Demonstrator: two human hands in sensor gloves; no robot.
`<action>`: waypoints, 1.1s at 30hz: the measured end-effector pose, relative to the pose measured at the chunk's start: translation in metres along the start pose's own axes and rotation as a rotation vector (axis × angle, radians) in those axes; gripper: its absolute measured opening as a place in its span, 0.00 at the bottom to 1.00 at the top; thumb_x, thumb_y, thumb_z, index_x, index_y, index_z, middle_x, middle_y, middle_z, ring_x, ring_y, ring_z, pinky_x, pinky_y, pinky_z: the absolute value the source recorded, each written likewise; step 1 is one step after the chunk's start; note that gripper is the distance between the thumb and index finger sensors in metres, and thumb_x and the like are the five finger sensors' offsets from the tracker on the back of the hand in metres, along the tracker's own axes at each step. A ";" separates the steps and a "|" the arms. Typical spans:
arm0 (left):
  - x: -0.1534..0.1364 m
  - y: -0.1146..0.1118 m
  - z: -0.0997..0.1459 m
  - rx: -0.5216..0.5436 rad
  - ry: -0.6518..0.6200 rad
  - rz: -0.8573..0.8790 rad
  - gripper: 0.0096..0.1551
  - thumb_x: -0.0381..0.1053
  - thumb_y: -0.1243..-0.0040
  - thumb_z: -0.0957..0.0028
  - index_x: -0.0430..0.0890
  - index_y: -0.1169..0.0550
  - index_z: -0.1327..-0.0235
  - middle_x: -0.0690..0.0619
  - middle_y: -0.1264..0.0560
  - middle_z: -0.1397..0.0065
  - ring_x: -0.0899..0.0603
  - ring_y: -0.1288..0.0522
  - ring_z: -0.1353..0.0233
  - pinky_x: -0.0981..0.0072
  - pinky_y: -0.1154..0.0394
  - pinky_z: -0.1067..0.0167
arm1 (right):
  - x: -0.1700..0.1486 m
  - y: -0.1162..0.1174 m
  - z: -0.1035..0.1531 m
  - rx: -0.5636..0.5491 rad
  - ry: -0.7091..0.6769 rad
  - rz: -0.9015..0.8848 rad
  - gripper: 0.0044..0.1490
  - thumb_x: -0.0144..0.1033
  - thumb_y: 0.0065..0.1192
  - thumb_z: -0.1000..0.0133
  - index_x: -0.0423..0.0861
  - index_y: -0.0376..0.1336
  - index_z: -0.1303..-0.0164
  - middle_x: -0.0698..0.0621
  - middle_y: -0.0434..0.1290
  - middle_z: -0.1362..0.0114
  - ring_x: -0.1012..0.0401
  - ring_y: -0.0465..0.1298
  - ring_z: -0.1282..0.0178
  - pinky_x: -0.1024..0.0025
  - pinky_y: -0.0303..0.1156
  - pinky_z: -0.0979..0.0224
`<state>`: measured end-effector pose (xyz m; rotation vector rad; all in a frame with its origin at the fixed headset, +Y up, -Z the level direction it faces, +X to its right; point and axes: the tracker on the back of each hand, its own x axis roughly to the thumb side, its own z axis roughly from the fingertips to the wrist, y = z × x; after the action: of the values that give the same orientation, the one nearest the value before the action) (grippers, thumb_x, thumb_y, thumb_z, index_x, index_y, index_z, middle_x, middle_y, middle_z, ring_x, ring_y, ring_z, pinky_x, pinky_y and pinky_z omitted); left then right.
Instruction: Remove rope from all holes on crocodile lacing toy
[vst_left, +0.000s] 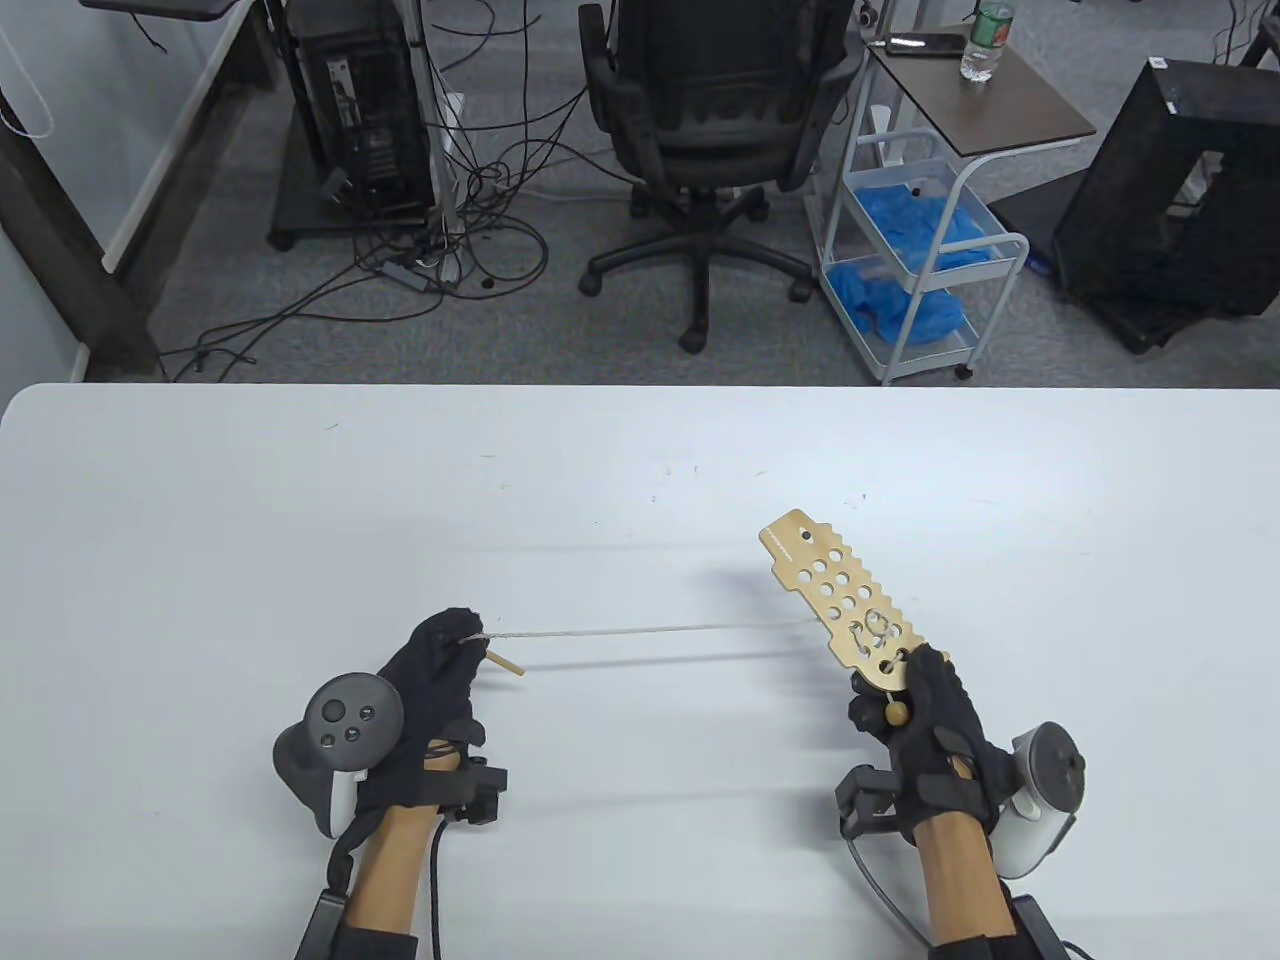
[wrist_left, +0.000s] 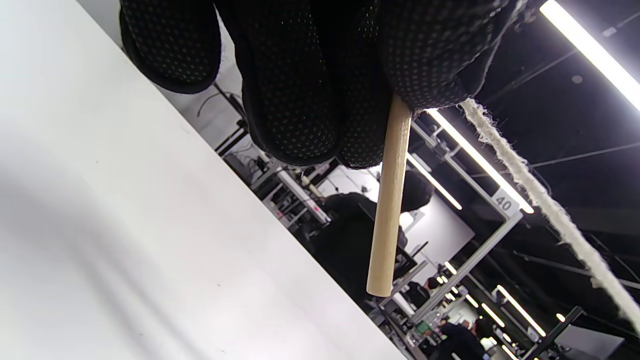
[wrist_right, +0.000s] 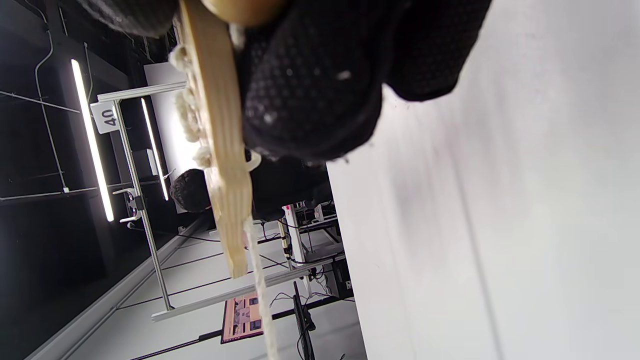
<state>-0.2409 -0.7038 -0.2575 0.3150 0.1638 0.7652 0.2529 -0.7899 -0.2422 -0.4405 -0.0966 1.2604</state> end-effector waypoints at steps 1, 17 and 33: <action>0.000 0.001 0.000 0.001 0.004 0.003 0.23 0.53 0.33 0.51 0.62 0.20 0.40 0.58 0.13 0.43 0.51 0.14 0.47 0.45 0.22 0.38 | 0.000 0.000 0.000 -0.001 0.002 -0.007 0.30 0.52 0.54 0.43 0.44 0.64 0.39 0.47 0.80 0.46 0.58 0.84 0.62 0.49 0.75 0.36; -0.009 0.014 -0.003 0.055 0.059 0.084 0.23 0.54 0.33 0.51 0.62 0.21 0.40 0.58 0.13 0.43 0.52 0.14 0.47 0.45 0.22 0.38 | -0.002 -0.003 0.001 -0.005 0.016 -0.093 0.30 0.53 0.53 0.42 0.46 0.63 0.37 0.49 0.80 0.45 0.59 0.84 0.60 0.50 0.74 0.34; -0.018 0.024 -0.004 0.083 0.119 0.166 0.23 0.54 0.34 0.50 0.62 0.22 0.39 0.58 0.13 0.43 0.52 0.14 0.46 0.46 0.22 0.38 | -0.003 -0.009 0.003 -0.043 0.023 -0.143 0.30 0.54 0.51 0.42 0.48 0.61 0.36 0.50 0.79 0.43 0.60 0.83 0.58 0.51 0.74 0.33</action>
<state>-0.2700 -0.6996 -0.2524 0.3654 0.2850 0.9438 0.2588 -0.7942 -0.2358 -0.4775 -0.1335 1.1143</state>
